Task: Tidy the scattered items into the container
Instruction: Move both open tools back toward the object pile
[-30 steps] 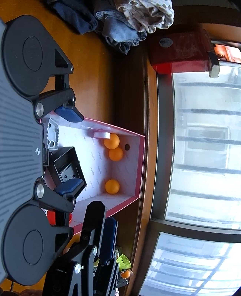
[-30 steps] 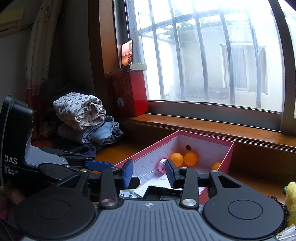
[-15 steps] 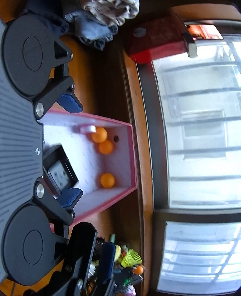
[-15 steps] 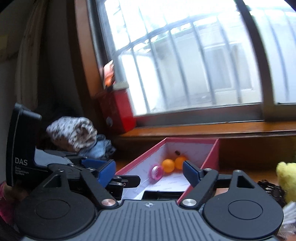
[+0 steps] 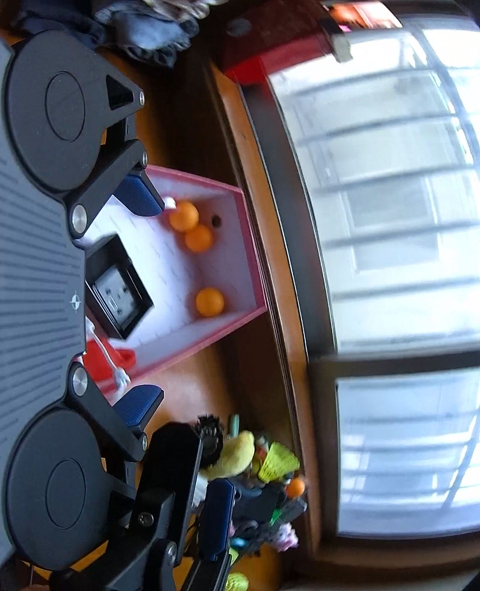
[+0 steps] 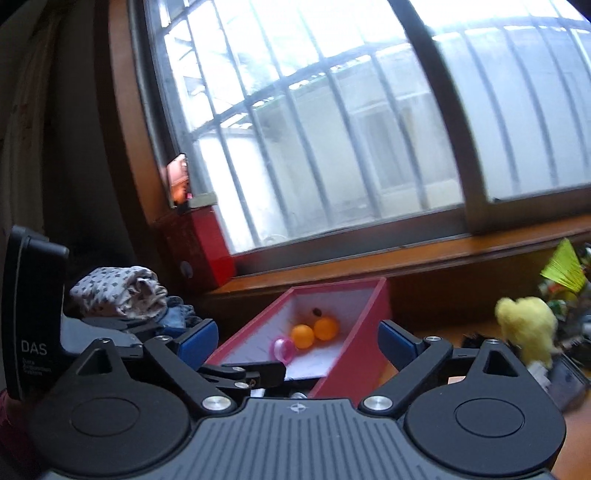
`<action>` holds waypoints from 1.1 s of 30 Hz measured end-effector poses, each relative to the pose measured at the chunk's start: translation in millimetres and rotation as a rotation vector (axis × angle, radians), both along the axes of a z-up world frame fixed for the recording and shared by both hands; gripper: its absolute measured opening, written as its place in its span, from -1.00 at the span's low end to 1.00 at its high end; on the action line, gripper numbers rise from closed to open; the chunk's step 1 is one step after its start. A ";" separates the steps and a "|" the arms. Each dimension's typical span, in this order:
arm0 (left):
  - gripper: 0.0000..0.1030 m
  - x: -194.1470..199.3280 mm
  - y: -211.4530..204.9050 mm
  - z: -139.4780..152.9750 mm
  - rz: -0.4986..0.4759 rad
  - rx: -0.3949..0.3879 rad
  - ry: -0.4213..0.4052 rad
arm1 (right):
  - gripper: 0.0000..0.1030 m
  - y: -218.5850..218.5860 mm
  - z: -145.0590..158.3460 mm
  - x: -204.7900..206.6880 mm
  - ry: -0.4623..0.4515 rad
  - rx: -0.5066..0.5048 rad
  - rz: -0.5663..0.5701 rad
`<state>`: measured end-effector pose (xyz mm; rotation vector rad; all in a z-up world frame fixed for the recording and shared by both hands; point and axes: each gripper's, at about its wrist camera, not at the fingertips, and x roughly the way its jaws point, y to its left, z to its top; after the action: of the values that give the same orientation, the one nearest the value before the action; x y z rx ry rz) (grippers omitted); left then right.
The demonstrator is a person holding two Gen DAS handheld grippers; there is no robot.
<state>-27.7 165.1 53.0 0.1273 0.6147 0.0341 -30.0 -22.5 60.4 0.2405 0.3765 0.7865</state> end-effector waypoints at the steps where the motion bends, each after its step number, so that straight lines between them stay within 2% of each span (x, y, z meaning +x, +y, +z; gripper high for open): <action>1: 0.92 2.6 -4.2 0.4 -0.012 -0.003 0.000 | 0.84 -6.3 -0.4 -1.7 -0.003 0.001 -0.025; 8: 0.93 13.0 -37.1 -3.4 -0.075 -0.022 0.020 | 0.84 -49.6 -12.4 -1.4 0.057 0.036 -0.168; 14: 0.93 20.7 -67.4 -8.4 -0.091 -0.010 0.057 | 0.83 -81.4 -19.9 1.9 0.076 0.015 -0.197; 18: 0.94 33.4 -102.1 -8.0 -0.100 -0.011 0.065 | 0.83 -113.7 -17.8 4.6 0.071 0.005 -0.223; 25: 0.95 54.1 -179.0 -16.2 -0.167 -0.040 0.081 | 0.83 -198.9 -21.6 11.7 0.061 -0.066 -0.362; 29: 0.95 62.5 -233.3 -30.7 -0.263 -0.038 0.106 | 0.83 -265.2 -31.7 8.5 0.051 -0.142 -0.491; 33: 0.95 67.6 -291.9 -50.6 -0.381 -0.044 0.140 | 0.83 -332.2 -47.8 10.9 0.086 -0.211 -0.616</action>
<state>39.9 -126.8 2.4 0.2035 0.7218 -0.3592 -19.1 -354.7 12.6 0.1778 0.4334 0.1293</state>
